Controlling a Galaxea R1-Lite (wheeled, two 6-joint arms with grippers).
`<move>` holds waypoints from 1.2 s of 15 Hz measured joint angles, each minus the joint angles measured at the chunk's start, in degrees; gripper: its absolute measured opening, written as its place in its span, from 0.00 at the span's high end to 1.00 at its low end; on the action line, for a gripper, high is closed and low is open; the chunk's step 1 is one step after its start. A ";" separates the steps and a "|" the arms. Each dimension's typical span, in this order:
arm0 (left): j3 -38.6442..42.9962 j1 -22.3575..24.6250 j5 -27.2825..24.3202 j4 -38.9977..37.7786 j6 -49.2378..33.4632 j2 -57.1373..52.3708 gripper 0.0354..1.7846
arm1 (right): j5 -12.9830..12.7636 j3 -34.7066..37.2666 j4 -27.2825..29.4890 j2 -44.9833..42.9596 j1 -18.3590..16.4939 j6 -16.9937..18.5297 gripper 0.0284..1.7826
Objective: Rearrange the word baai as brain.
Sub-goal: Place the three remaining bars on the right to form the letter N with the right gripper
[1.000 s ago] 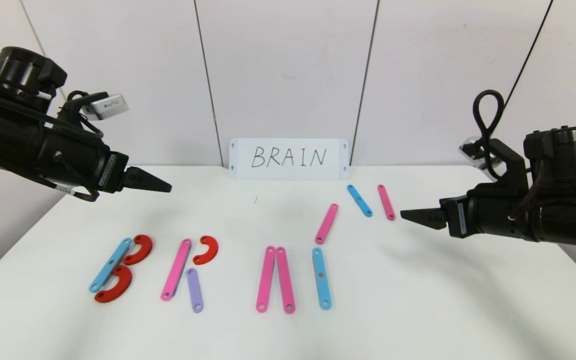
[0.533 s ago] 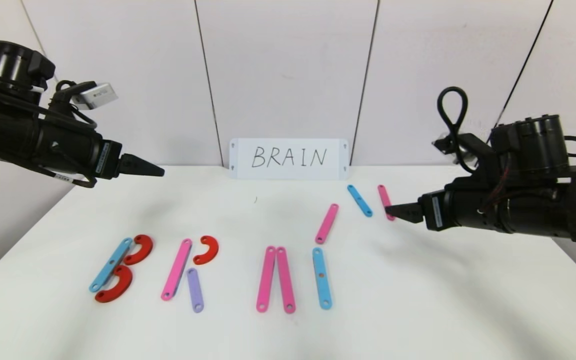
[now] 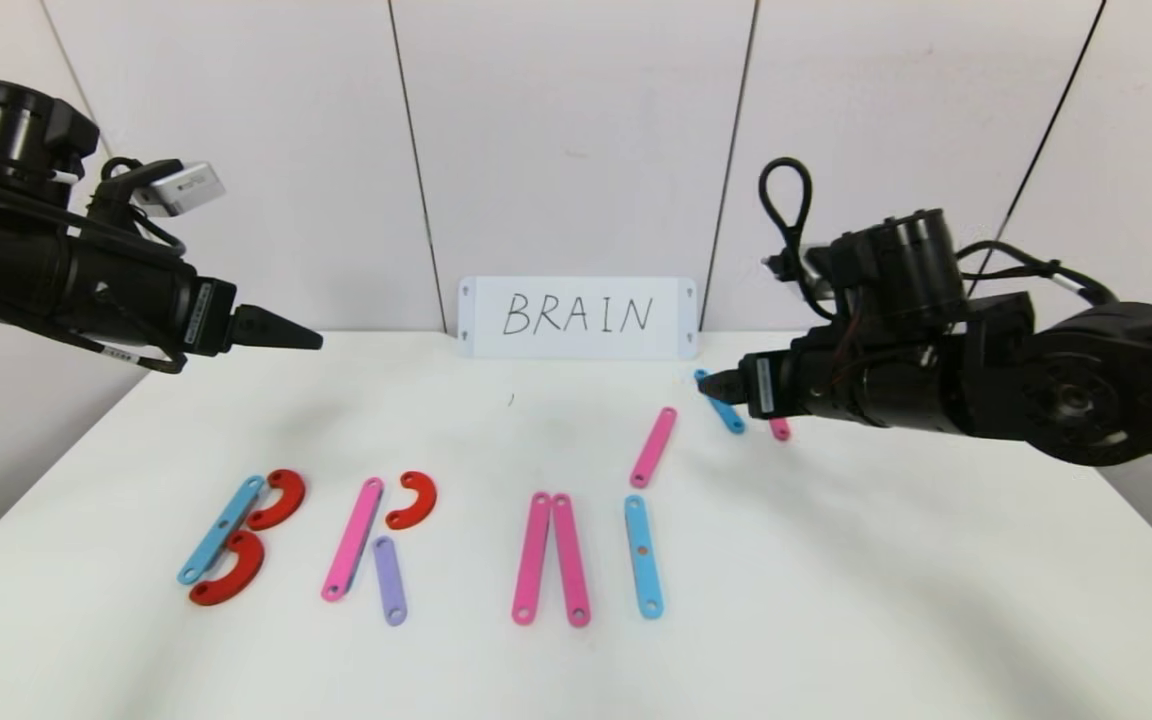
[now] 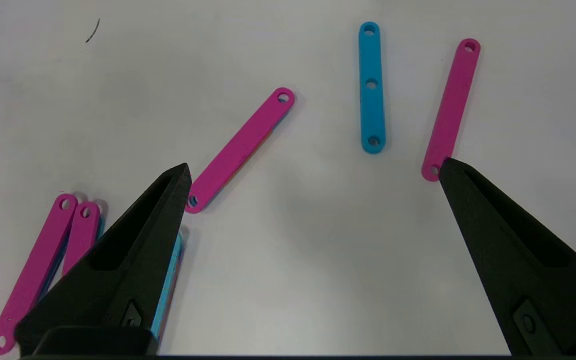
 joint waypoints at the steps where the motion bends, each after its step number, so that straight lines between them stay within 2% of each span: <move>1: 0.06 0.05 0.01 0.00 -0.10 -0.21 0.03 | -1.08 -1.54 -0.01 2.06 0.93 0.83 0.03; 4: 0.22 0.00 -0.02 0.00 0.00 -0.55 0.03 | -4.86 -6.62 -0.12 8.22 3.08 4.62 0.03; 8: 0.37 -0.04 -0.10 0.04 0.00 -0.82 0.03 | -8.67 -12.31 -0.22 15.80 5.25 8.57 0.03; 14: 0.83 -0.52 -0.07 0.00 0.06 -1.01 0.03 | -12.14 -15.69 -0.04 22.49 8.42 10.58 0.03; 18: 1.02 -0.54 -0.07 0.00 0.04 -1.32 0.03 | -12.52 -16.70 0.07 24.76 8.98 11.85 0.03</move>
